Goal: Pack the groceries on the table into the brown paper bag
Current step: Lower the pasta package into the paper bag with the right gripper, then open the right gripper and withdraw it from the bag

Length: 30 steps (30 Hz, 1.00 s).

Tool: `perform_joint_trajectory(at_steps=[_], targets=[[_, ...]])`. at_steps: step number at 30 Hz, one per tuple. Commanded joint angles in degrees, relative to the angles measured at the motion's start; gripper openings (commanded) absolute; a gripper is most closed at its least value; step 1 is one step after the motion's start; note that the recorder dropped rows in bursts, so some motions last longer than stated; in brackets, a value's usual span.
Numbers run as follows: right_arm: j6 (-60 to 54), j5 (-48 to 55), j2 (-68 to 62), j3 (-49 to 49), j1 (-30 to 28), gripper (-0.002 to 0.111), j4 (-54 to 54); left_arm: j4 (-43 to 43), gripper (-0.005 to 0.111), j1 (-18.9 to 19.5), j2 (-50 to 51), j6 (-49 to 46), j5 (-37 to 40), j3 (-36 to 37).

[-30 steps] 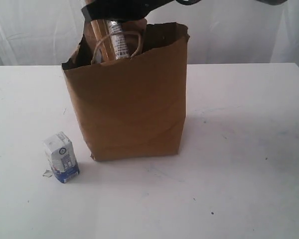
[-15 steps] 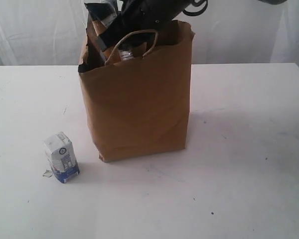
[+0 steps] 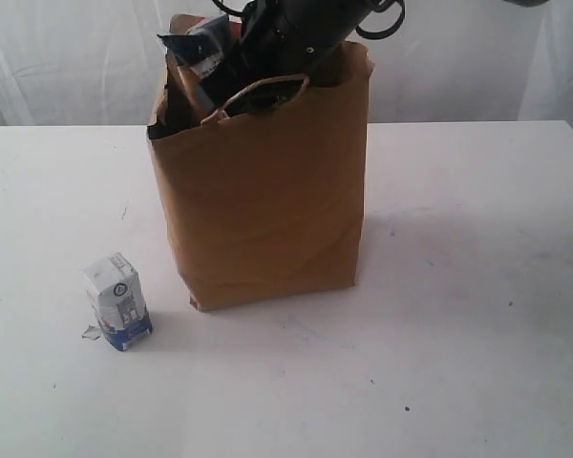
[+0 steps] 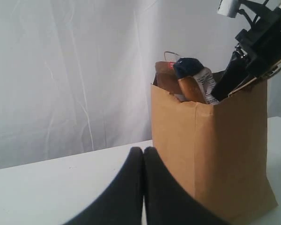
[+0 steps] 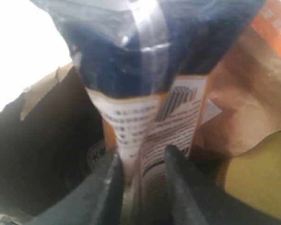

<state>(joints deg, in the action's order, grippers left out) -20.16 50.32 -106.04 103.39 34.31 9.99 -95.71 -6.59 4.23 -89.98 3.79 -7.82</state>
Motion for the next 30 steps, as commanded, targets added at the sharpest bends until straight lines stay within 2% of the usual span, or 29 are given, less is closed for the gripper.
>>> perform_joint_trajectory(at_steps=[1,9,17,21,24,30], targets=[[1.6,-0.1,0.5,0.5,-0.1,0.044,-0.9,-0.8,0.000,0.2,-0.3,0.1,0.4,-0.2],[2.6,-0.1,0.7,0.5,-0.1,0.046,-0.9,-0.8,0.000,0.2,-0.3,0.1,0.4,-0.2],[2.6,-9.6,4.0,0.5,-0.1,0.046,-0.9,-0.8,0.000,0.2,-0.3,0.1,0.4,-0.2],[2.6,-11.0,4.5,0.5,-0.1,0.044,-0.9,-0.8,0.000,0.2,-0.3,0.1,0.4,-0.2],[2.6,-10.6,4.6,0.5,-0.1,0.037,-0.9,-0.8,0.000,0.2,-0.3,0.1,0.4,-0.2],[2.6,-9.0,6.7,0.5,-0.1,0.011,-6.7,-0.8,0.000,0.2,-0.3,0.1,0.4,-0.2]])
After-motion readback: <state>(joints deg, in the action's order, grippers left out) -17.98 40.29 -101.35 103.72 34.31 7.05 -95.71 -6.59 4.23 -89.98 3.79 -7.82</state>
